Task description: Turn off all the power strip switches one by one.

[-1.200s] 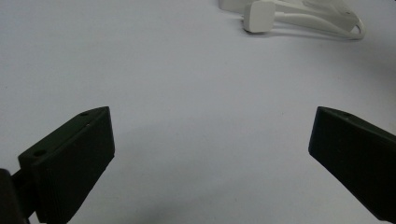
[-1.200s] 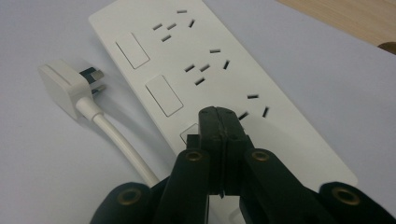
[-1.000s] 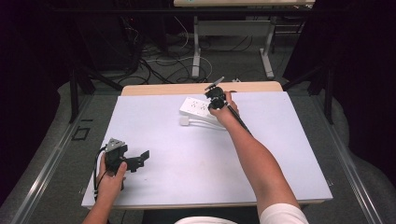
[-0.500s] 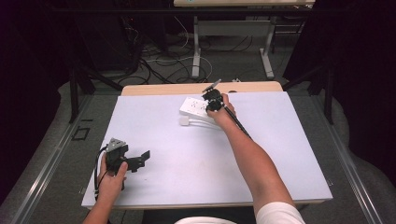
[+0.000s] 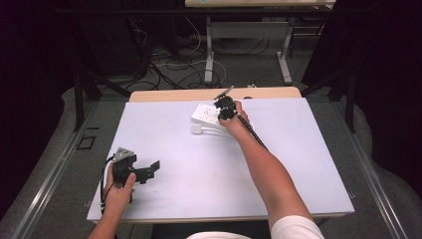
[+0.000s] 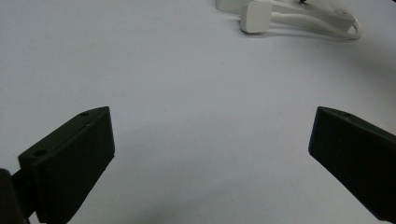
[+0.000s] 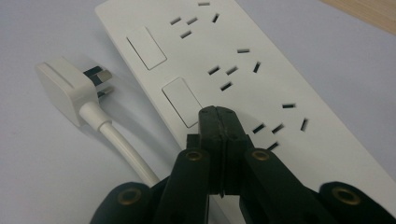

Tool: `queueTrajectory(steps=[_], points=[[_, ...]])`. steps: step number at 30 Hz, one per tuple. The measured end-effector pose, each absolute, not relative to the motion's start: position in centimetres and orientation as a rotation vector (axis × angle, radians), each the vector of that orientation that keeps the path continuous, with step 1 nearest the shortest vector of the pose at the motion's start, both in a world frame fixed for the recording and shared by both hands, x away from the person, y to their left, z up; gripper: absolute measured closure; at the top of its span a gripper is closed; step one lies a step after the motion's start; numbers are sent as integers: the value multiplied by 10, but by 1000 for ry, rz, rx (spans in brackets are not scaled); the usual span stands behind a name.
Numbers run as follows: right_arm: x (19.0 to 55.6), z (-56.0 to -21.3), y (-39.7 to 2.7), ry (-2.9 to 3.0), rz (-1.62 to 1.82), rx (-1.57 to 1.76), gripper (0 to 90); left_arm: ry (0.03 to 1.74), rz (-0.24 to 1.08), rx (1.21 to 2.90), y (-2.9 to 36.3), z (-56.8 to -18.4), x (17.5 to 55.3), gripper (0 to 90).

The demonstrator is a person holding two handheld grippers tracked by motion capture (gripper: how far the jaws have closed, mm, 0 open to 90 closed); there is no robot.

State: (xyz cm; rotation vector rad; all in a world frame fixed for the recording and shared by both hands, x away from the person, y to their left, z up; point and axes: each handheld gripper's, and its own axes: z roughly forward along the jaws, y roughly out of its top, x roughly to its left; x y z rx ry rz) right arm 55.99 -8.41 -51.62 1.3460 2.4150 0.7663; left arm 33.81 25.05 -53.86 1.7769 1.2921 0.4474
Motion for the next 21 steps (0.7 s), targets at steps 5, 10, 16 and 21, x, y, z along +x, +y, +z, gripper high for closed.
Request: queueTrajectory(steps=[5, 10, 16, 21], points=[[559, -519, -86, 2410, 792, 1347, 900, 1291, 453, 1771, 250, -539, 338, 5], [559, -520, -88, 2406, 806, 1365, 900, 1295, 453, 1772, 251, -539, 337, 5], [559, -520, -87, 2410, 797, 1365, 900, 1292, 439, 1788, 251, -538, 337, 5], [558, -520, -87, 2402, 790, 1363, 900, 1292, 449, 1777, 250, -539, 337, 5]])
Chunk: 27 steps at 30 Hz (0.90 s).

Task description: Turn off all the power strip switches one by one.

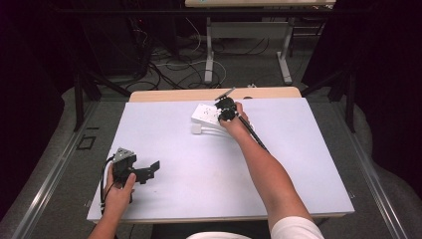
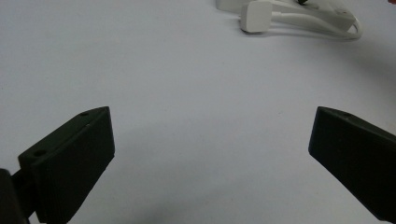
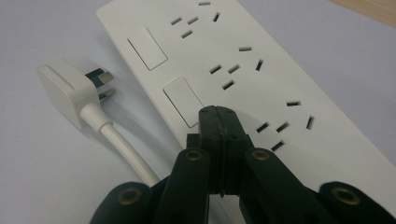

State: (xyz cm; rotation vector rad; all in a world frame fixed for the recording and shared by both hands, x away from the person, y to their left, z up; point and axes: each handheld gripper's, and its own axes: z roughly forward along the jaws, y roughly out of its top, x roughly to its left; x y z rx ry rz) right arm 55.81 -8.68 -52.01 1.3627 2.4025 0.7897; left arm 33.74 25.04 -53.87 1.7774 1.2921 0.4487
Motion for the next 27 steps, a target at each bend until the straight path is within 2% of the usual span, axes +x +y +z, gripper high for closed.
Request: queueTrajectory(steps=[27], points=[[566, -513, -70, 2398, 838, 1363, 900, 1297, 436, 1776, 252, -539, 338, 5]])
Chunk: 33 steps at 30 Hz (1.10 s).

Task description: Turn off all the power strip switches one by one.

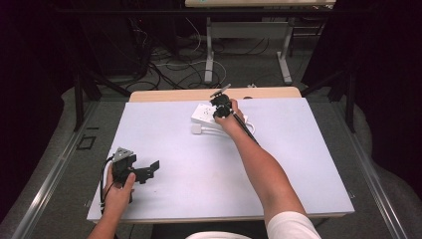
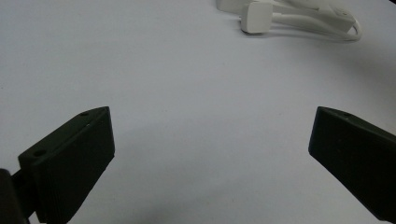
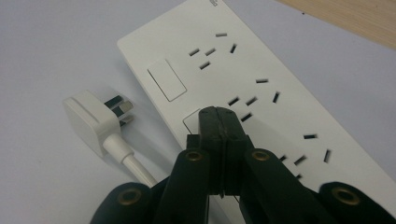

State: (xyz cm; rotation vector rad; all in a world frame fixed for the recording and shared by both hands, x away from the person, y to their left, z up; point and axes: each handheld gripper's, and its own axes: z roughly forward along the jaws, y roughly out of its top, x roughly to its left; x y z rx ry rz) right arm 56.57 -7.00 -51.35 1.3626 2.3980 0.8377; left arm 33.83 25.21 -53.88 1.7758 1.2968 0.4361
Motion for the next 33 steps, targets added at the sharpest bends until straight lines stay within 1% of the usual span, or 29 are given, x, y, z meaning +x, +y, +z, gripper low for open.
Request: queueTrajectory(steps=[15, 33], points=[[570, -522, -67, 2393, 844, 1360, 900, 1299, 433, 1774, 252, -539, 339, 5], [570, -521, -59, 2404, 843, 1327, 900, 1294, 439, 1773, 251, -539, 338, 5]])
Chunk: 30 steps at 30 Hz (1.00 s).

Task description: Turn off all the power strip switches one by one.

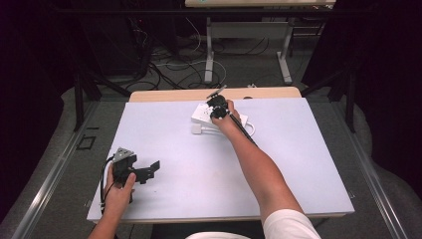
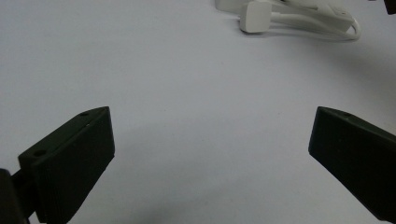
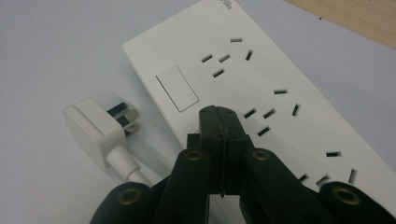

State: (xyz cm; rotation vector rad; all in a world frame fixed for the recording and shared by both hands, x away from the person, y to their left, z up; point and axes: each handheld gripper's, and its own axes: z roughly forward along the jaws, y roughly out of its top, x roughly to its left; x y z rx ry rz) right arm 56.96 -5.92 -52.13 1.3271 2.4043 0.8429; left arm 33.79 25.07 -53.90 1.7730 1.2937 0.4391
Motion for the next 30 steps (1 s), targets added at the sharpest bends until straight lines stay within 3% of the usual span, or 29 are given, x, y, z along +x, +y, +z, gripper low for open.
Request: queueTrajectory(steps=[30], points=[[570, -525, -55, 2412, 906, 1324, 900, 1293, 446, 1770, 251, -540, 338, 5]])
